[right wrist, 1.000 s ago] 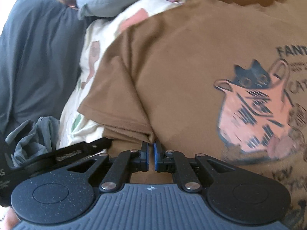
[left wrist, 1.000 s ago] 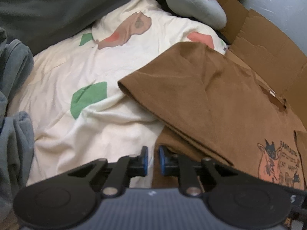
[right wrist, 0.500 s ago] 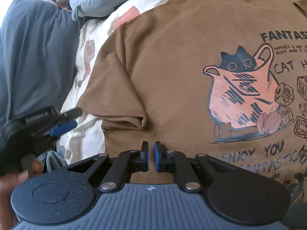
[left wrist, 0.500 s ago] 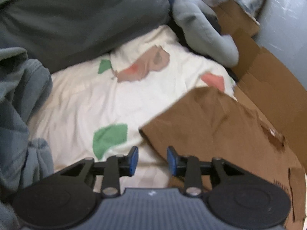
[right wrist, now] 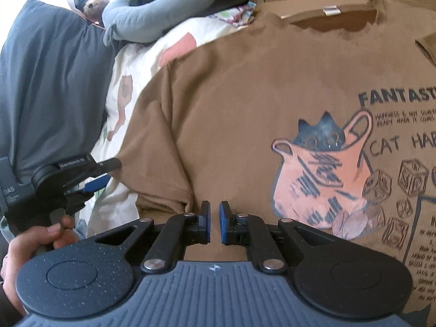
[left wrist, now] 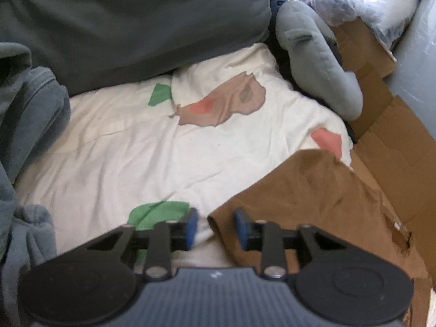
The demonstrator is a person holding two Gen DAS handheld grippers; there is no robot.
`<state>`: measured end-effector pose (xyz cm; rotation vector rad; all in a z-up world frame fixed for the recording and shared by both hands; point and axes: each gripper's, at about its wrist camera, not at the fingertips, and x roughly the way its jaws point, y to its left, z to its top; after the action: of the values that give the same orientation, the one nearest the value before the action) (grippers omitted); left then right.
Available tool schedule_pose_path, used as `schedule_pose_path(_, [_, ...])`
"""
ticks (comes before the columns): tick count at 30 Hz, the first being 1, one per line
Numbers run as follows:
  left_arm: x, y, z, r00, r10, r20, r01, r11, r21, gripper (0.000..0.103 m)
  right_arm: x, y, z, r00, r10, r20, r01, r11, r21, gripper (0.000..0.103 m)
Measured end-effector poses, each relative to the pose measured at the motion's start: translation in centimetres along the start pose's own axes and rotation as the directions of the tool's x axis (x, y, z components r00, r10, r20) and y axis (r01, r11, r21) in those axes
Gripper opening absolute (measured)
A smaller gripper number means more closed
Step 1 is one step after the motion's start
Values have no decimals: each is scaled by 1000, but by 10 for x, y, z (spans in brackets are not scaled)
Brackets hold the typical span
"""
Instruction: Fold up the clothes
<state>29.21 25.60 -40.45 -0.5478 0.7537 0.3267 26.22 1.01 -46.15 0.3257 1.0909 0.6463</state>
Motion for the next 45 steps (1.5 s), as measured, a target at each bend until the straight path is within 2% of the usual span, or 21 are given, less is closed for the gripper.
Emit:
schedule_pose_path(7, [-19, -15, 3, 999, -48, 22, 48, 999, 4, 3, -4, 9, 11, 1000, 10, 25, -8, 996, -93, 9])
schedule_pose_path(10, [-28, -25, 3, 997, -77, 19, 77, 997, 10, 3, -7, 10, 15, 999, 23, 43, -18, 993, -114, 30])
schedule_pose_path(11, [-32, -29, 3, 996, -89, 16, 89, 996, 16, 3, -8, 11, 17, 998, 27, 49, -21, 992, -120, 32])
schedule_pose_path(18, [-50, -66, -2, 987, -161, 6, 159, 981, 108, 3, -9, 19, 23, 995, 82, 56, -72, 983, -170, 32])
schedule_pose_path(23, [-56, -90, -8, 977, -209, -34, 212, 967, 140, 3, -10, 34, 29, 989, 129, 70, -111, 970, -214, 34])
schedule_pose_path(25, [-56, -98, -7, 972, -229, -51, 234, 963, 134, 3, -9, 40, 32, 986, 146, 76, -126, 966, -227, 35])
schedule_pose_path(26, [-56, -100, -7, 970, -236, -54, 241, 962, 131, 3, -8, 43, 34, 985, 152, 77, -130, 963, -236, 40])
schedule_pose_path(30, [-55, -110, -6, 962, -266, -67, 272, 955, 121, 3, -5, 52, 39, 983, 164, 82, -136, 951, -277, 40])
schedule_pose_path(37, [-49, -127, -3, 942, -323, -88, 331, 938, 103, 3, -2, 54, 50, 976, 188, 113, -150, 947, -282, 40])
schedule_pose_path(40, [-46, -132, -3, 934, -342, -102, 351, 932, 93, 3, -1, 50, 56, 974, 179, 140, -139, 956, -260, 39])
schedule_pose_path(42, [-45, -135, -4, 929, -354, -110, 364, 927, 91, 3, 1, 49, 61, 974, 176, 143, -136, 958, -252, 24])
schedule_pose_path(43, [-45, -136, -4, 927, -359, -112, 370, 925, 92, 3, 1, 49, 63, 974, 173, 144, -133, 958, -252, 4])
schedule_pose_path(45, [-43, -139, -4, 924, -365, -115, 376, 921, 96, 4, 2, 48, 66, 973, 173, 151, -131, 959, -253, 2])
